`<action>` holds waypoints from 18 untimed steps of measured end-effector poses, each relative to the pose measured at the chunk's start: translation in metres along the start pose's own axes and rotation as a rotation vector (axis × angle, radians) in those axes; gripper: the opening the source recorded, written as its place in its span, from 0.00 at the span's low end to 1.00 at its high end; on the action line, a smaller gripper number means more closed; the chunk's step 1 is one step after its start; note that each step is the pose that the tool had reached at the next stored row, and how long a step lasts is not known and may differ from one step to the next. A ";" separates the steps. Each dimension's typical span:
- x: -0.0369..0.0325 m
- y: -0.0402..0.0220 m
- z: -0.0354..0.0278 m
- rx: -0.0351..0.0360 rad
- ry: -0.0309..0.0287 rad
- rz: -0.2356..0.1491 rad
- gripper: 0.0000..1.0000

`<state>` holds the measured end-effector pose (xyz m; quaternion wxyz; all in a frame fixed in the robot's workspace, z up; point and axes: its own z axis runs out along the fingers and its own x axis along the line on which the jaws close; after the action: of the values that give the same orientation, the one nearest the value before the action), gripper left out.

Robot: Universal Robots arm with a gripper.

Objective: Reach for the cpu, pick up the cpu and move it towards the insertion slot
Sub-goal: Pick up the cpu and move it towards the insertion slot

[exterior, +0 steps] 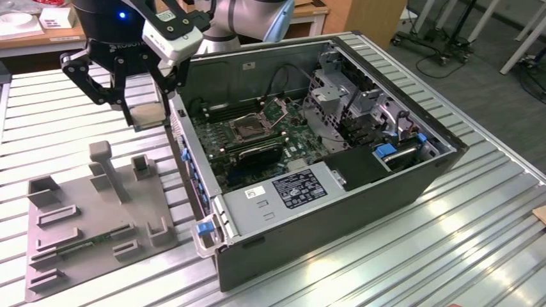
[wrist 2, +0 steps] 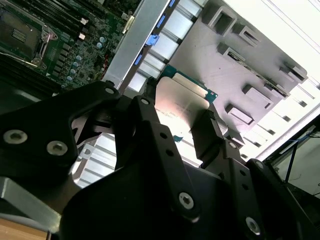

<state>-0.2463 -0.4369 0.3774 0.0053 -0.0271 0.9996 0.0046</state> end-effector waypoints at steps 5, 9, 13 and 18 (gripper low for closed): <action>-0.0019 -0.0001 0.0000 0.0001 0.0000 0.000 0.54; -0.0061 -0.0003 0.0001 -0.0001 0.0000 0.000 0.54; -0.0116 -0.0006 0.0001 0.0000 0.0000 0.000 0.54; -0.0191 -0.0010 0.0002 0.0000 0.0000 0.000 0.54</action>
<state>-0.2272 -0.4368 0.3774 0.0053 -0.0271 0.9996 0.0046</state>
